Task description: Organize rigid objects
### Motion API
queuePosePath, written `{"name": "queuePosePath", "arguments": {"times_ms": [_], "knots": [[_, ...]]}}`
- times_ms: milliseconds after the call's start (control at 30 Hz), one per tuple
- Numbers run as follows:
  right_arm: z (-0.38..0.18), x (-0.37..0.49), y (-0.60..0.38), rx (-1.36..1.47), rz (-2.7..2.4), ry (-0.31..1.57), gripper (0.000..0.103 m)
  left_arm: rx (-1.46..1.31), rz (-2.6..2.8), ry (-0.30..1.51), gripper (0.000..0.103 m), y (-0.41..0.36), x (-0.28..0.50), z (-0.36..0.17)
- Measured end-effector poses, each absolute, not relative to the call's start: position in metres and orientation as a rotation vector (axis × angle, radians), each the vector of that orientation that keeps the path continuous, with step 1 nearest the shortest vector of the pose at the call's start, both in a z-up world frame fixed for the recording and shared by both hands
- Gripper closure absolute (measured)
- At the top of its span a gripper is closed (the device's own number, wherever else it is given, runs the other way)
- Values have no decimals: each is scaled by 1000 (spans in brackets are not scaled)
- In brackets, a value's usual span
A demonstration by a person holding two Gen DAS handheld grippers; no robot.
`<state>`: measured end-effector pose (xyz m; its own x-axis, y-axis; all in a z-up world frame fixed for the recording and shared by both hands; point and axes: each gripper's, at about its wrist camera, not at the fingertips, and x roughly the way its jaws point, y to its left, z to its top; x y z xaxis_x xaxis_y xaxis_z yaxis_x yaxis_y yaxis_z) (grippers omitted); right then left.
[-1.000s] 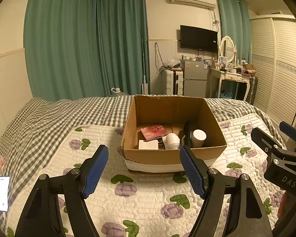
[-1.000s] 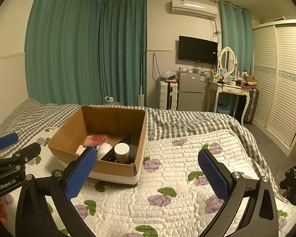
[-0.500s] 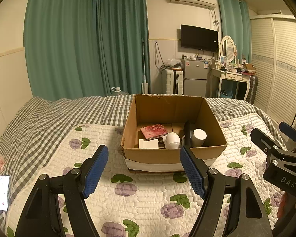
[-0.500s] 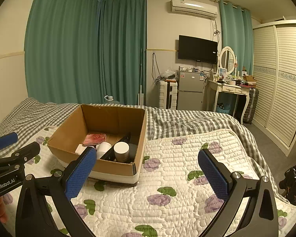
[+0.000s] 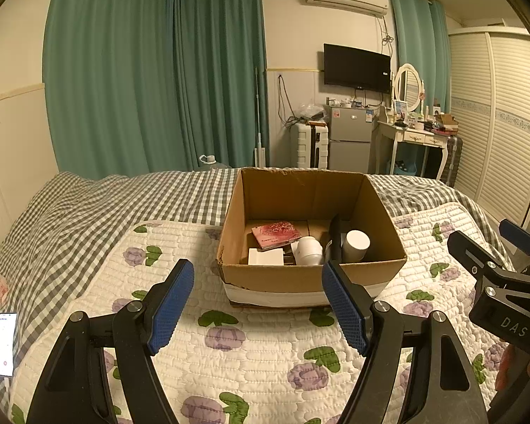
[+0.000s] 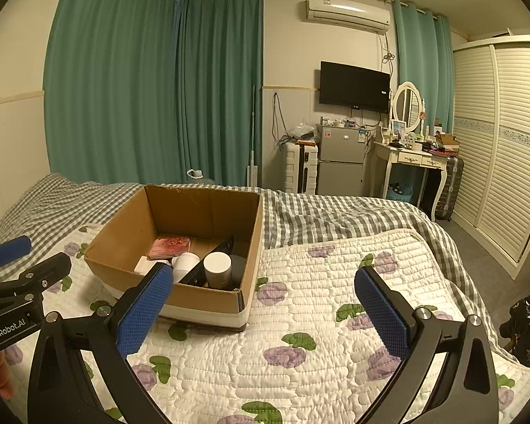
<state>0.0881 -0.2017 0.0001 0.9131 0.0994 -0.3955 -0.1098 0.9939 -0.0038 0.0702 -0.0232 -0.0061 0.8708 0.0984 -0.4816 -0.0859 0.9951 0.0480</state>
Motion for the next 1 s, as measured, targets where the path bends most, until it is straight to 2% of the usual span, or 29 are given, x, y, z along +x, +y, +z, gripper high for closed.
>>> {"name": "queuePosePath", "arguments": {"times_ms": [1000], "knots": [[-6,89,-200,-33,109,419,0,28,95,507,25,-24,69,-8]]}}
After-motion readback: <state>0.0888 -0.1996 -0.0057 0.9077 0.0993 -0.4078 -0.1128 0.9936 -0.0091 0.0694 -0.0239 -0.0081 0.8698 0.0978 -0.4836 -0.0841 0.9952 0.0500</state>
